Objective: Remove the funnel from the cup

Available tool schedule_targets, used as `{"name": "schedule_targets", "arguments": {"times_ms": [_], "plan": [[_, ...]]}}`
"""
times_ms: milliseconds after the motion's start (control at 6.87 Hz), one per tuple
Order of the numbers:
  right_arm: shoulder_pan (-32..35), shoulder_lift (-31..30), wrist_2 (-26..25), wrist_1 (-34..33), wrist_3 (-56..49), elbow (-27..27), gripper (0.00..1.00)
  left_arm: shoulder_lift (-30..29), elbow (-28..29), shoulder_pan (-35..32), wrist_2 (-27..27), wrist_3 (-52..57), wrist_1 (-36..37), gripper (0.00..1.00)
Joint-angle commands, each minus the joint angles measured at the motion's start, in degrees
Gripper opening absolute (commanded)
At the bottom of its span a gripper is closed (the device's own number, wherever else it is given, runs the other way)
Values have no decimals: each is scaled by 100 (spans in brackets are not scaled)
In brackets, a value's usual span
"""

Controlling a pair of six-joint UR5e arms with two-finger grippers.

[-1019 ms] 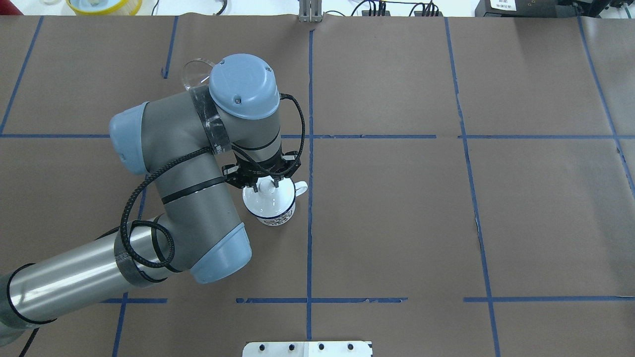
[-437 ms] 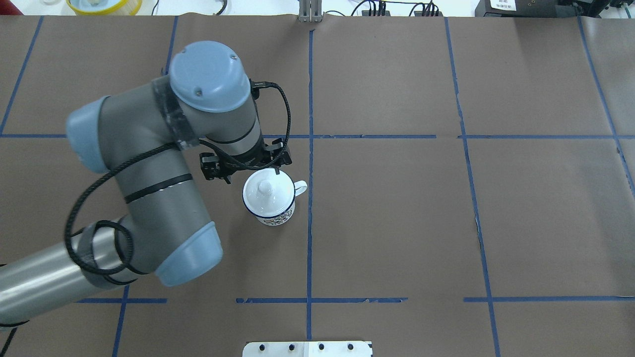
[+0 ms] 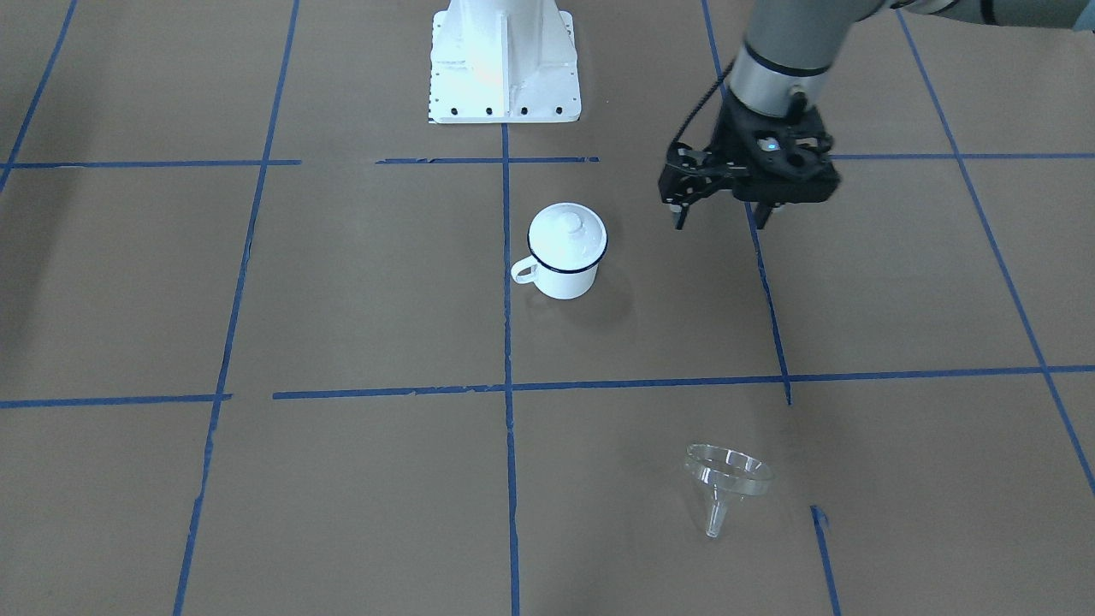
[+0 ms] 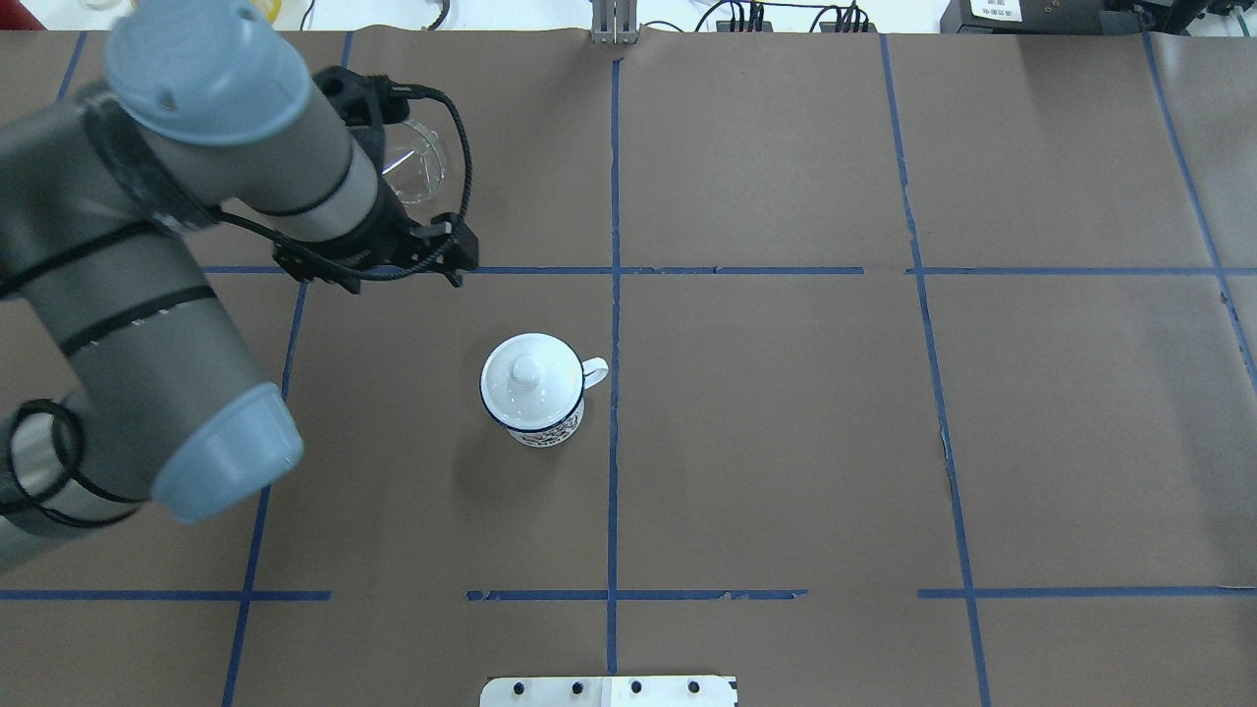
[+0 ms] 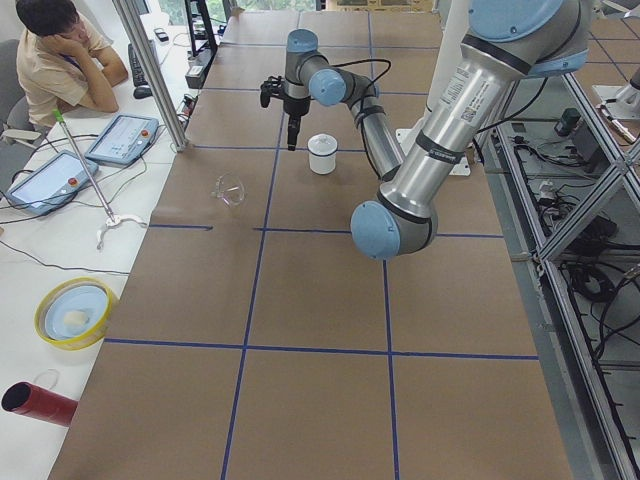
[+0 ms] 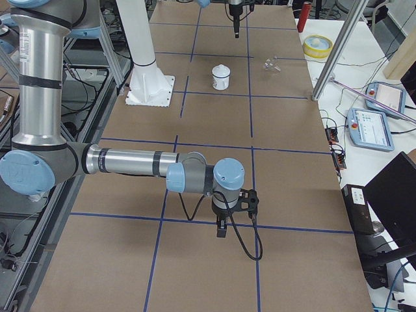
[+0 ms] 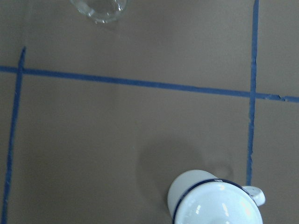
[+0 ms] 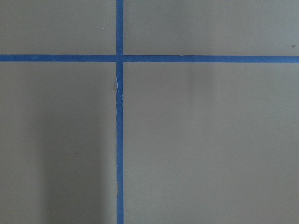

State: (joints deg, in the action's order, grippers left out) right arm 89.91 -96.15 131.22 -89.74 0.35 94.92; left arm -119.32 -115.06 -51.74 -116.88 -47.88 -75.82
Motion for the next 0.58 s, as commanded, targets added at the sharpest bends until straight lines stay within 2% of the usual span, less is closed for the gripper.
{"name": "schedule_targets", "arguments": {"times_ms": [0, 146, 437], "plan": [[0, 0, 0, 0, 0, 1, 100, 977, 427, -1577, -502, 2414, -275, 100], [0, 0, 0, 0, 0, -8, 100, 1259, 814, -2107, -764, 3407, -441, 100], [0, 0, 0, 0, 0, 0, 100, 1996, 1973, -3275, -1519, 4887, -1186, 100]]}}
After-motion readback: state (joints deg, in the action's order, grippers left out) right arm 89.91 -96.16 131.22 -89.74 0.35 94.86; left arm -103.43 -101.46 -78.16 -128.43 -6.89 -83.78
